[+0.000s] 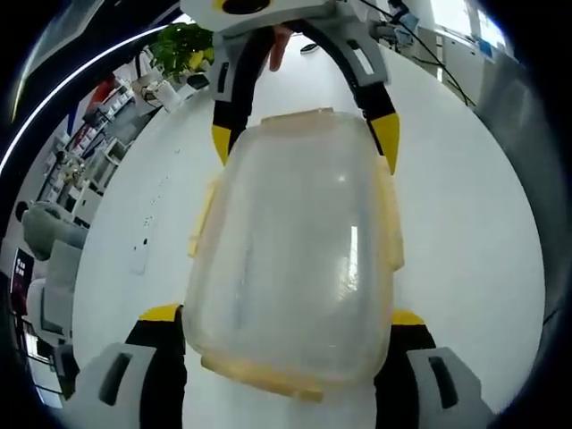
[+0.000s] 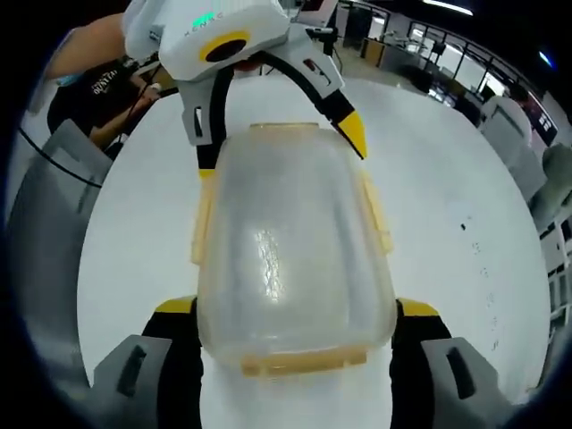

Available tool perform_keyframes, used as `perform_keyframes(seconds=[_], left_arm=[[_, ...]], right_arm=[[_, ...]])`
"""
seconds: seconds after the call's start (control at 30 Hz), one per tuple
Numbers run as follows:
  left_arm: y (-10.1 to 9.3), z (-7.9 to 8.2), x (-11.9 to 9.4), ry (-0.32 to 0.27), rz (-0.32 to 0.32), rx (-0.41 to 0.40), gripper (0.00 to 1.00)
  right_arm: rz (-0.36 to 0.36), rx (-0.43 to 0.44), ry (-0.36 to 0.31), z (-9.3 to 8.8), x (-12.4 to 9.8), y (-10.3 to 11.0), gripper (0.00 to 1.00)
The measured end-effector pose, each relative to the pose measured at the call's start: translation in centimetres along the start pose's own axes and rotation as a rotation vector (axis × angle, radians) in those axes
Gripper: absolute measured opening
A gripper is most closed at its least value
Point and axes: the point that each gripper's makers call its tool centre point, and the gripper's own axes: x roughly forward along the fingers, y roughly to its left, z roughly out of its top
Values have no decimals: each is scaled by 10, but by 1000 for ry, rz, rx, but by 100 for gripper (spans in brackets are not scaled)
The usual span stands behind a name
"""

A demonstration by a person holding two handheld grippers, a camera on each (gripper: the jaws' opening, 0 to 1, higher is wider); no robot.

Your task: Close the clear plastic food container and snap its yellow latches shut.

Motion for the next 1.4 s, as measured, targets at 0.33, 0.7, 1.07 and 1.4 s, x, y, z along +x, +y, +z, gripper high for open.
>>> perform_keyframes(seconds=[0.33,0.7,1.07,1.4], left_arm=[[0,5,-8,-24,31,23,83],[-7,21,-35,-139,59,-125,91],[-7,33,-76,-260,160,-305,89],[-28,23,-126,-340,267,-410,83]], right_arm=[[-28,-25,-1,5,-6,2,89],[-46,11,-61,17,-28,13,98],[-122,66,-170,32,-62,20,100],[-200,117,-263,29,-105,39,97]])
